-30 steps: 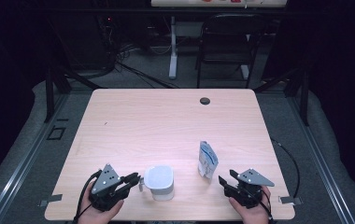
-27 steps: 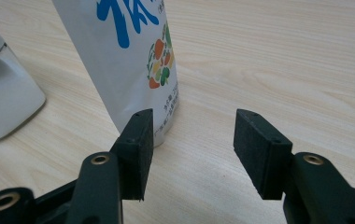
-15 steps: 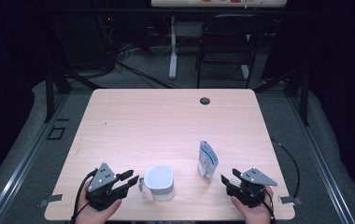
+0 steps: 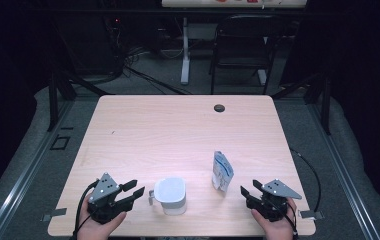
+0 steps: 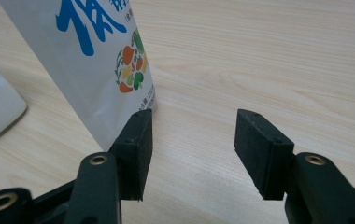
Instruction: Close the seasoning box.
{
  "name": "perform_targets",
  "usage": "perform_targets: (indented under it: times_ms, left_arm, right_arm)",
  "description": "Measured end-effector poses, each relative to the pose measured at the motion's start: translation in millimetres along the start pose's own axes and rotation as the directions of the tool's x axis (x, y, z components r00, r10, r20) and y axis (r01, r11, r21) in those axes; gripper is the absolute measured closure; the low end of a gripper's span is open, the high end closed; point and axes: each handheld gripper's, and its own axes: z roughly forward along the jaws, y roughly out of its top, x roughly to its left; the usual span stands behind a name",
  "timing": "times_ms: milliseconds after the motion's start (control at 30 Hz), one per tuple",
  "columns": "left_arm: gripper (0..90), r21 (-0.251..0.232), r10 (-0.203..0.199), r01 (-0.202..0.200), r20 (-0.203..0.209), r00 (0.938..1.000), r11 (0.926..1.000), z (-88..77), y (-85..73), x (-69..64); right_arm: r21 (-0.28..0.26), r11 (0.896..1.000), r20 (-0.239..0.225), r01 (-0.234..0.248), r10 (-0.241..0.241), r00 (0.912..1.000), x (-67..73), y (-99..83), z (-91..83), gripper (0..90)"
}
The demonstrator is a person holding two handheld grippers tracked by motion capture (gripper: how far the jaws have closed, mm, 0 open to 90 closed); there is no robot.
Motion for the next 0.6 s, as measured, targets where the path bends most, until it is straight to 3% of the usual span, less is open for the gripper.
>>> perform_targets:
  times_ms: [300,600]
  left_arm:
    - [58.1,-0.007,-0.026,0.026,-0.016,0.9995,0.9996,-1.6,-4.7,12.2]
    - [55.5,-0.019,-0.084,0.083,-0.040,0.9957,0.9963,-4.7,-11.7,30.5]
  right_arm:
    - [-0.004,1.000,0.018,-0.013,0.013,0.9997,-5.7,0.3,-2.1,46.9]
    - [-0.018,0.999,0.031,-0.026,0.027,0.9992,-7.3,0.7,1.4,46.1]
